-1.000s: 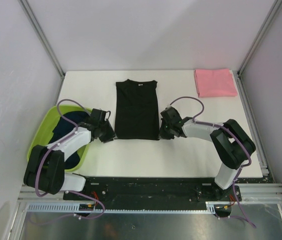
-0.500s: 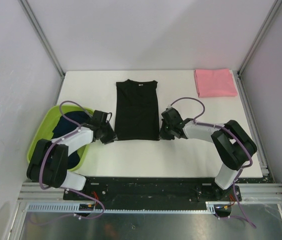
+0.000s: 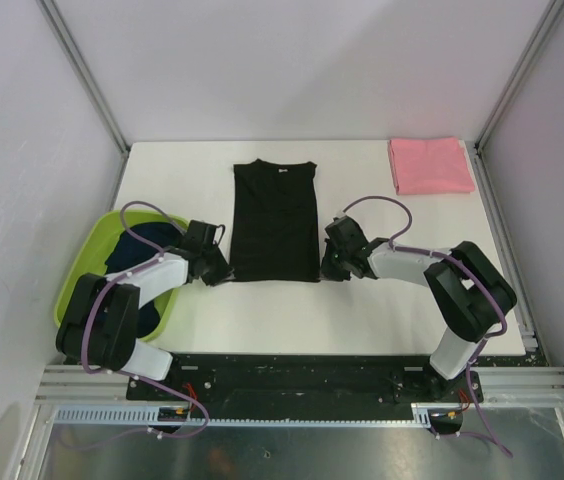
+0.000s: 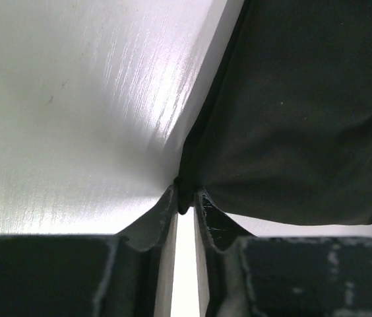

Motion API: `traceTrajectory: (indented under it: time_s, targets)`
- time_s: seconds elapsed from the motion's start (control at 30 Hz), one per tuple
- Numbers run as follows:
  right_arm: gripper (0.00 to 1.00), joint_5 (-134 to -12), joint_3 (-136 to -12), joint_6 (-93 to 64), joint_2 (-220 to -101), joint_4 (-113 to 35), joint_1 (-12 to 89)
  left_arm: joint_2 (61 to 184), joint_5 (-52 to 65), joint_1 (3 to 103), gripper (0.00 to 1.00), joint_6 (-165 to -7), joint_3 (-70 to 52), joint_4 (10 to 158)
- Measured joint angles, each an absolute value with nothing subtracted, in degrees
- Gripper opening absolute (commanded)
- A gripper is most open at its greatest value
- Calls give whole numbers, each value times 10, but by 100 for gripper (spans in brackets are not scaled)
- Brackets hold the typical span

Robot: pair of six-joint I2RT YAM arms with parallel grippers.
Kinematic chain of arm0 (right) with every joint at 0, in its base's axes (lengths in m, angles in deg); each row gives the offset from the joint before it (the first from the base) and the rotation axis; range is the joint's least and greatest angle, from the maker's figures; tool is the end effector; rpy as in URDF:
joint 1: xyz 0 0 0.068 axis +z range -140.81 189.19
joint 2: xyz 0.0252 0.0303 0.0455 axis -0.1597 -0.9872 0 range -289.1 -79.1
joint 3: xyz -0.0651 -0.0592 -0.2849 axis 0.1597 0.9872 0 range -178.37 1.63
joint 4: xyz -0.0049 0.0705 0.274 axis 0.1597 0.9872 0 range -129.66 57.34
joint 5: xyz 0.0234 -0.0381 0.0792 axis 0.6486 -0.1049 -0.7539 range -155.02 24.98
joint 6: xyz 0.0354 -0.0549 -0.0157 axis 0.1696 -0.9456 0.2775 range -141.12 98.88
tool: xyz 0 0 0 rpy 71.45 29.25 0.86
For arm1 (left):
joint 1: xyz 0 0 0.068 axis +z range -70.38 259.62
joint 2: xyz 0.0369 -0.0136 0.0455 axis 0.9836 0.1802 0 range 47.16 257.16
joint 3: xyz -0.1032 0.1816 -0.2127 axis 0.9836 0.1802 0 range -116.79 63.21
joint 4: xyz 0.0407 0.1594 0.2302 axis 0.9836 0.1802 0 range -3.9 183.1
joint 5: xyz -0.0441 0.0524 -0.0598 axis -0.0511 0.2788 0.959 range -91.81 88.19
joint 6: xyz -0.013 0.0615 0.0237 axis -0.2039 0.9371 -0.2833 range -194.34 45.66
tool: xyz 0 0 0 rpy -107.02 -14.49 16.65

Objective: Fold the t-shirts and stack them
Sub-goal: Grab one side of the 2/3 rectangular tshirt with both arms

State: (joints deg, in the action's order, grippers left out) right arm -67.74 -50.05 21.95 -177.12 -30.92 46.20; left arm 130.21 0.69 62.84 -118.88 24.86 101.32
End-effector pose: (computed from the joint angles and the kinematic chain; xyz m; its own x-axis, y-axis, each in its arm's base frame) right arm 0.2873 0.2199 0.1439 -0.9038 0.1730 -0.3915 -0.0080 0.9077 0.4195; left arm 0.2686 -0.0836 0.1453 -0.8076 -0.4884 -0.3306 -0.3607 0.8525 -0.3784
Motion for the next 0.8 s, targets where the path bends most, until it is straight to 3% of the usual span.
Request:
traceTrajectory:
  time_s: [0.1,0.17,0.43,0.8]
  targets:
    - [0,-679,-499,219,-1769,-310,462,1303,7,626,3,-1188,250,1011]
    - [0,-679,-497,219,-1767,-307,462,1303,6,622,1,-1186,250,1008]
    - [0,-671,-483,218,-1732,-260,467,1248,15,596,0,-1177,270,1031]
    - [0,-625,-435,249,-1582,-180,549,1033,44,575,0,-1172,321,1123]
